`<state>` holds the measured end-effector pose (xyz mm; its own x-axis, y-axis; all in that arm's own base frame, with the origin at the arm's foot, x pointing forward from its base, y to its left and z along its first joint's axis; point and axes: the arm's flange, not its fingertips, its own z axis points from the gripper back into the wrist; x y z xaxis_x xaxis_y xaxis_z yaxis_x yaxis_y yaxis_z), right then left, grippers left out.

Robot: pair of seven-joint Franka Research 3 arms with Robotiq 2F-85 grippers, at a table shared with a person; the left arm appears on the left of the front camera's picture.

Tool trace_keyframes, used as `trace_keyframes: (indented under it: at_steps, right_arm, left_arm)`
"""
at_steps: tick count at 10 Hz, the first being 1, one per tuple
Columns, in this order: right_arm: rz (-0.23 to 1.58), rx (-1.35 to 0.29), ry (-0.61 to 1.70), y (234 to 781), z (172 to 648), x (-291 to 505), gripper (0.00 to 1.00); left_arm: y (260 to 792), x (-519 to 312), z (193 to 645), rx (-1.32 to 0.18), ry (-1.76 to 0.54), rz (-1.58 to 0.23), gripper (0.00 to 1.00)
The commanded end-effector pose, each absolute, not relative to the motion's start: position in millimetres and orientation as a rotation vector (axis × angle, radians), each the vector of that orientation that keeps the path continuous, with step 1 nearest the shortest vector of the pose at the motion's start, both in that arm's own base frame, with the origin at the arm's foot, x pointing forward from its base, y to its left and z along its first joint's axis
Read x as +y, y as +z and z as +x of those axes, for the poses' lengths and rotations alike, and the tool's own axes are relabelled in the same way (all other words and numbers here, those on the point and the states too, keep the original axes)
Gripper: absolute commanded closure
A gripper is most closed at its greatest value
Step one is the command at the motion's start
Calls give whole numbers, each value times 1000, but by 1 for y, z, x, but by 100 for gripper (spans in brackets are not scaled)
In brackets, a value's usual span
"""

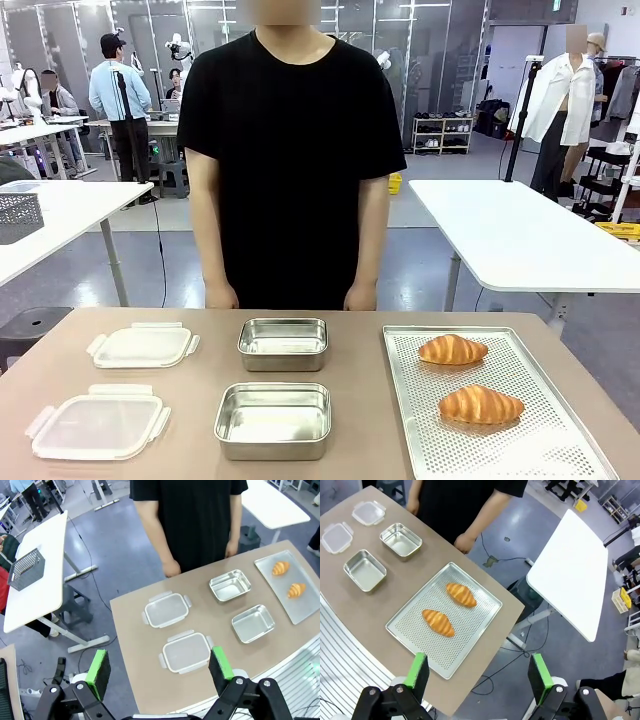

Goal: Place the bread into the airtight container.
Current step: Pick up a Butter Roll and place it into an empty Airtight Container.

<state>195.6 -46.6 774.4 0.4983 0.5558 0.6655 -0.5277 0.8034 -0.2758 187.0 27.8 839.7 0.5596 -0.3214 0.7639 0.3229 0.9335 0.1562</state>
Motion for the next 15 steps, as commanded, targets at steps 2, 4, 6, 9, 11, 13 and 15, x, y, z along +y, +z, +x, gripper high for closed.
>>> trace_keyframes:
  at_steps: [2, 4, 6, 9, 11, 13, 15]
  right_arm:
    - [-39, -824, 650, 776, 195, -46, 0]
    - [-39, -824, 650, 776, 195, -46, 0]
    - [-39, -824, 650, 776, 195, -46, 0]
    - [-39, -824, 650, 776, 195, -46, 0]
    - [-39, -824, 650, 776, 195, -46, 0]
    - [-39, -824, 650, 776, 195, -46, 0]
    - [-38, -819, 656, 774, 196, -47, 0]
  left_arm:
    - [841, 28, 188, -899, -381, -1, 0]
    - [841, 28, 188, -899, -381, -1, 0]
    - [841, 28, 188, -899, -381, -1, 0]
    - [841, 28, 188, -899, -381, -1, 0]
    - [841, 28, 188, -899, -381, -1, 0]
    - [841, 28, 188, -899, -381, -1, 0]
    - [841, 28, 188, -899, -381, -1, 0]
